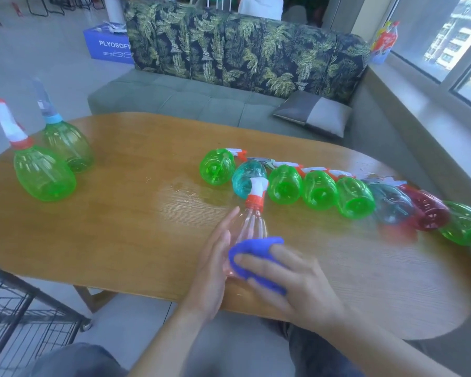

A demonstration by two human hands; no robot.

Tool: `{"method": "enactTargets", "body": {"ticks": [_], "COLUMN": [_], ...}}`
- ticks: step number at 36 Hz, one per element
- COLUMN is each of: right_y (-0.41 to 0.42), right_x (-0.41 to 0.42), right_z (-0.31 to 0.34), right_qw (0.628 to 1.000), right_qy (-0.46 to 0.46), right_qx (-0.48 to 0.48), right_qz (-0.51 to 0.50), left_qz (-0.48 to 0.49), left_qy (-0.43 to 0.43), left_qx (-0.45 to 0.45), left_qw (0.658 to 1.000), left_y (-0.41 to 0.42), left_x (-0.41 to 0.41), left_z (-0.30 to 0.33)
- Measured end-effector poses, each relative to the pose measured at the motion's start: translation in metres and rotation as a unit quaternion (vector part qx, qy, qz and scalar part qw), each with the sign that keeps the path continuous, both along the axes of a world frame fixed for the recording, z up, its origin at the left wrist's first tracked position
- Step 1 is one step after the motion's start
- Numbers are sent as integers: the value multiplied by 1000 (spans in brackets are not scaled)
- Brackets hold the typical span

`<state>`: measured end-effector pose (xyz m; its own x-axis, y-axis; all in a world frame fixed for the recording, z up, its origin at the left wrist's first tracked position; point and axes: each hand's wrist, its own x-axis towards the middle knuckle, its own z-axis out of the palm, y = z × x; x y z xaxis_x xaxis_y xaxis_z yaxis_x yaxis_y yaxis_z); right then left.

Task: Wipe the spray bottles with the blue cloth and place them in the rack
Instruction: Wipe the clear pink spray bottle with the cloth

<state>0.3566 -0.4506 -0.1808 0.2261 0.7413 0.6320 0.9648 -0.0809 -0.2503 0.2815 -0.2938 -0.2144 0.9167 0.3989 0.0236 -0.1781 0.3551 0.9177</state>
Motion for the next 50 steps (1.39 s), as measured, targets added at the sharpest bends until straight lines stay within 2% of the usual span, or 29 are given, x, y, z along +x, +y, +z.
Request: {"method": "enactTargets", "body": {"ticks": [4, 6, 8, 12, 16, 21, 24, 26, 29, 31, 33, 36, 42, 50], "right_y": [18, 28, 35, 37, 26, 6, -1, -3, 3, 14, 26, 39, 35, 12], "right_x": [12, 19, 21, 11, 3, -5, -4, -1, 7, 16, 26, 31, 12, -6], "right_z": [19, 23, 21, 8, -4, -11, -3, 6, 20, 29, 33, 27, 10, -4], "right_qw": [967, 949, 943, 959, 984, 999, 995, 997, 997, 984, 968, 958, 984, 997], "right_qy": [211, 265, 280, 226, 142, -13, -64, -47, 70, 145, 197, 228, 138, -48], "right_qx": [82, 75, 68, 66, 53, -36, -62, -47, 22, 54, 50, 18, 23, -52], "right_qz": [-118, -154, -167, -159, -95, 3, 42, 41, -13, -82, -144, -176, -115, -7], "left_qz": [7, 9, 11, 9, 11, 17, 24, 16, 16, 23, 23, 18, 19, 12], "left_qy": [1, 1, -2, 2, 10, -3, -2, -2, 2, 0, 8, 10, 16, 19], "left_qx": [41, 47, 29, 7, -1, 13, 16, 0, -5, 12, 30, 20, -13, -48], "left_qw": [999, 999, 1000, 1000, 1000, 1000, 1000, 1000, 1000, 1000, 999, 1000, 1000, 999], "left_y": [-1, 0, 1, 4, 6, 5, 4, 3, 2, 2, 2, 2, 3, 4], "left_x": [1, 4, 5, 3, 3, 1, 2, 2, 2, 4, 5, 7, 6, 2], "left_z": [-1, -3, -3, -1, -1, -1, -2, -3, -4, -5, -6, -5, 1, 3]}}
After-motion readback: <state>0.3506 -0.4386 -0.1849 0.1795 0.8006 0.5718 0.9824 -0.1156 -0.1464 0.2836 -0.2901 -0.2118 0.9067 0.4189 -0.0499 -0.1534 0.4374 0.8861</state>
